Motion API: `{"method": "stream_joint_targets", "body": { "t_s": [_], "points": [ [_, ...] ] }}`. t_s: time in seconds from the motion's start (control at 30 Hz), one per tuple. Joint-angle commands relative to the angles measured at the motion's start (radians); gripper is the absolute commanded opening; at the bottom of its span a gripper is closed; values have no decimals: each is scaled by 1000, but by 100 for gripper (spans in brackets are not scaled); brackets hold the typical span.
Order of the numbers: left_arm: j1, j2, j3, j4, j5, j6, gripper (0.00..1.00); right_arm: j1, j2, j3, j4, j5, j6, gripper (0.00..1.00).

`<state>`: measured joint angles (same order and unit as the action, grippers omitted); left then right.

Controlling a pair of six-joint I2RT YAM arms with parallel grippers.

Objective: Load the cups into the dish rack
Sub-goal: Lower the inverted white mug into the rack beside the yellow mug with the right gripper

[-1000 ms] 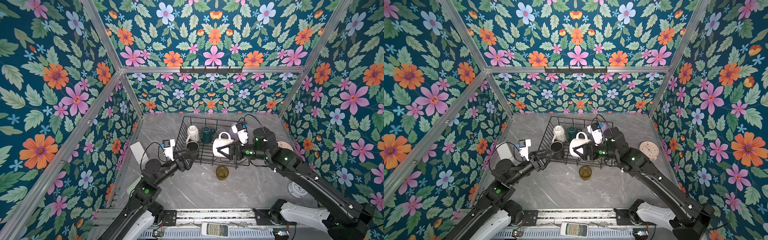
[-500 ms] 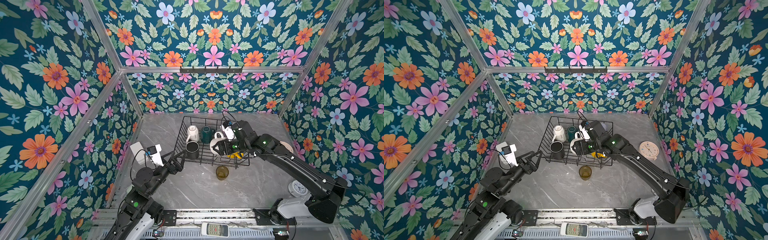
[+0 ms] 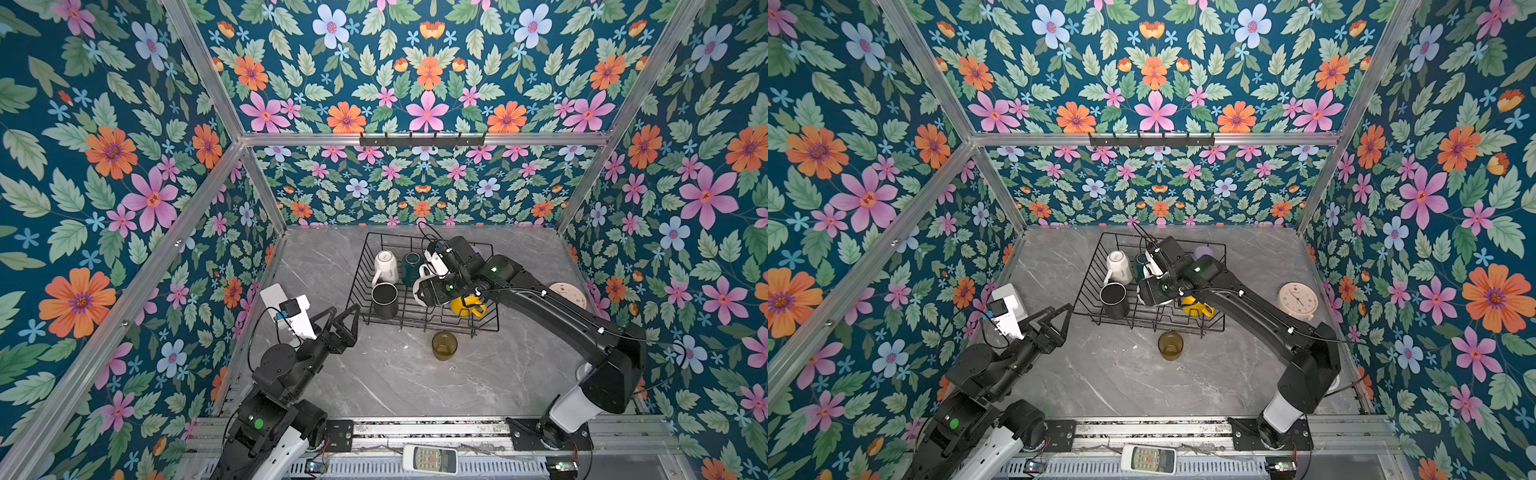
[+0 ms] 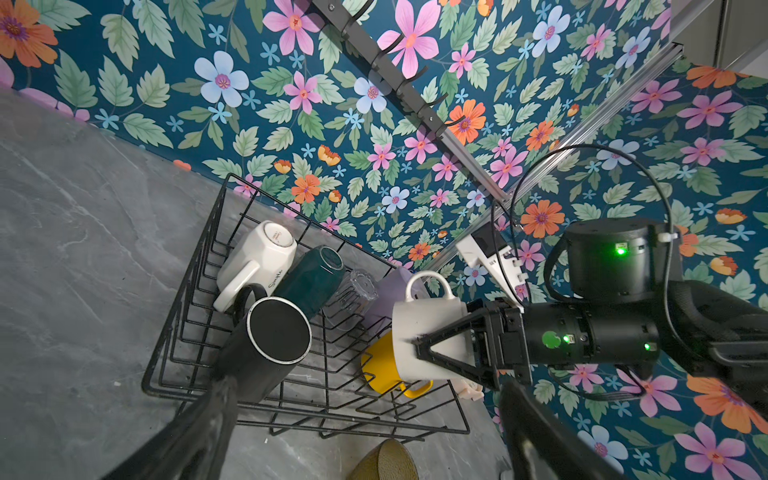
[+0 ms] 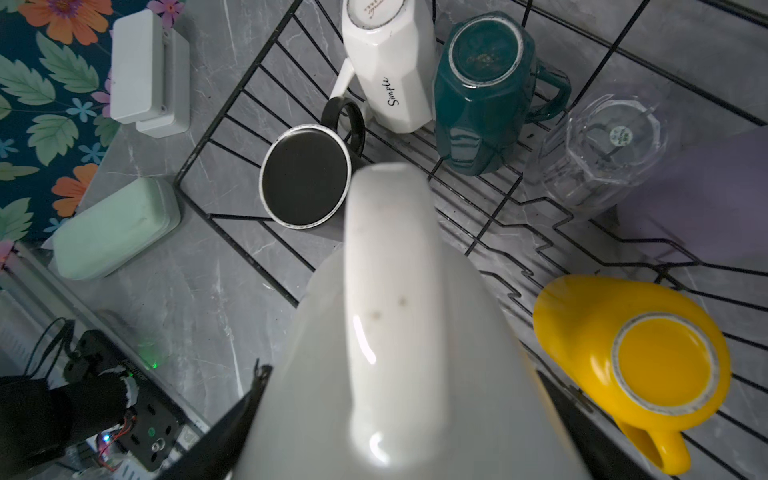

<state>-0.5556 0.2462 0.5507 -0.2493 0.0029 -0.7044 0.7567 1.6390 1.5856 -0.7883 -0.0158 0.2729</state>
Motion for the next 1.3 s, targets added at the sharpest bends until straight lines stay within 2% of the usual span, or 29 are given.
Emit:
{"method": "stream_joint_targets", "body": {
  "t_s": [0.0,0.73,1.27],
  "points": [
    [0,-8,5,-11,-19,11,100,1,57,33,6,40,-31,0],
    [0,-21,26,-65,-53,33,100,27,352,222,-70,84,-69,0],
    [0,-28,29,-87,-69,37,100,31,494,301,-100,102,-69,0]
  ]
}}
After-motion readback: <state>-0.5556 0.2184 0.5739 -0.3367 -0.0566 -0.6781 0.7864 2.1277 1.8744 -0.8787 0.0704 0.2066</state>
